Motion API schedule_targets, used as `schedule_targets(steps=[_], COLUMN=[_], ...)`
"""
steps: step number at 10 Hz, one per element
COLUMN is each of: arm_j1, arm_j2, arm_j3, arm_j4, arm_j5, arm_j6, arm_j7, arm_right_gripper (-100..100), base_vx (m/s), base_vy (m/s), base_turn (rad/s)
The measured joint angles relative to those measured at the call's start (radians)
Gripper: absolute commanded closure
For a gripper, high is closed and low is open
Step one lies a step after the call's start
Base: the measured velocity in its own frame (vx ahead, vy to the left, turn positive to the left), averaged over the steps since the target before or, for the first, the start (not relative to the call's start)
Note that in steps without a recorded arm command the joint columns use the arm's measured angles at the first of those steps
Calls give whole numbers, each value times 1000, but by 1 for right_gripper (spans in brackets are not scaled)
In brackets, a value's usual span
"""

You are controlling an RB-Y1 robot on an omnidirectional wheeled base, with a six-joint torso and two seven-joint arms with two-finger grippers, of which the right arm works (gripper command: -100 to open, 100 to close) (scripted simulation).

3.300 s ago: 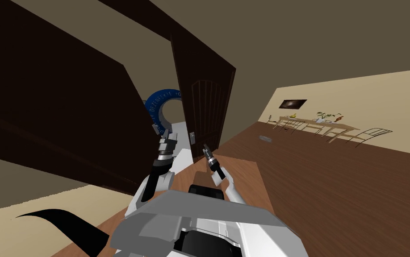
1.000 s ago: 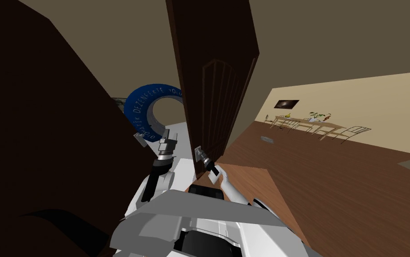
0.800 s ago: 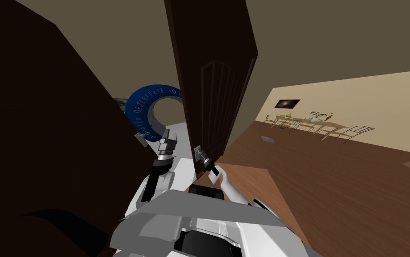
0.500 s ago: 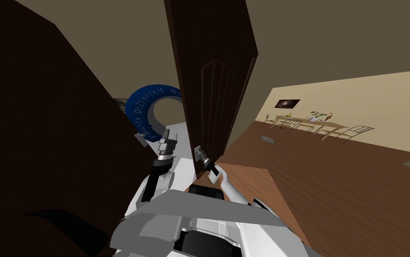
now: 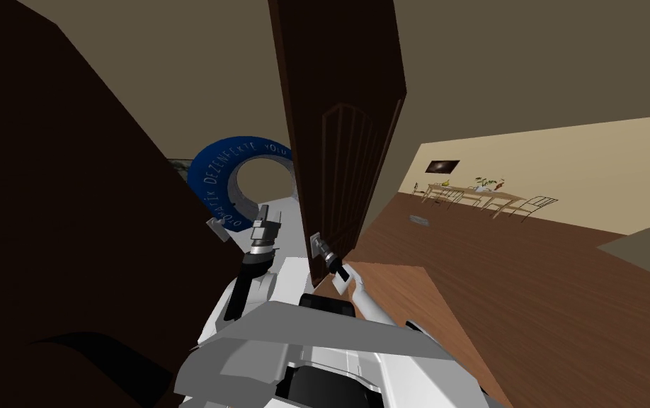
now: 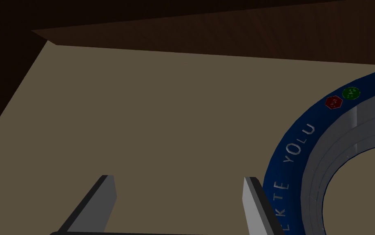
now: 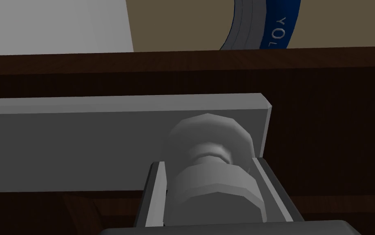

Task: Push the door open

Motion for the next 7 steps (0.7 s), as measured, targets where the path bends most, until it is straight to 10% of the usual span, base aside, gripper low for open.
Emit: schedule_targets(steps=[7], arm_j1=[40], arm_j2=[3], arm_j3=[-49], arm_j4=[-27], arm_j5=[66], arm_j6=[7], arm_j7=[-9], arm_right_gripper=[100], base_vx=[116], base_vy=[182], base_turn=[-117])
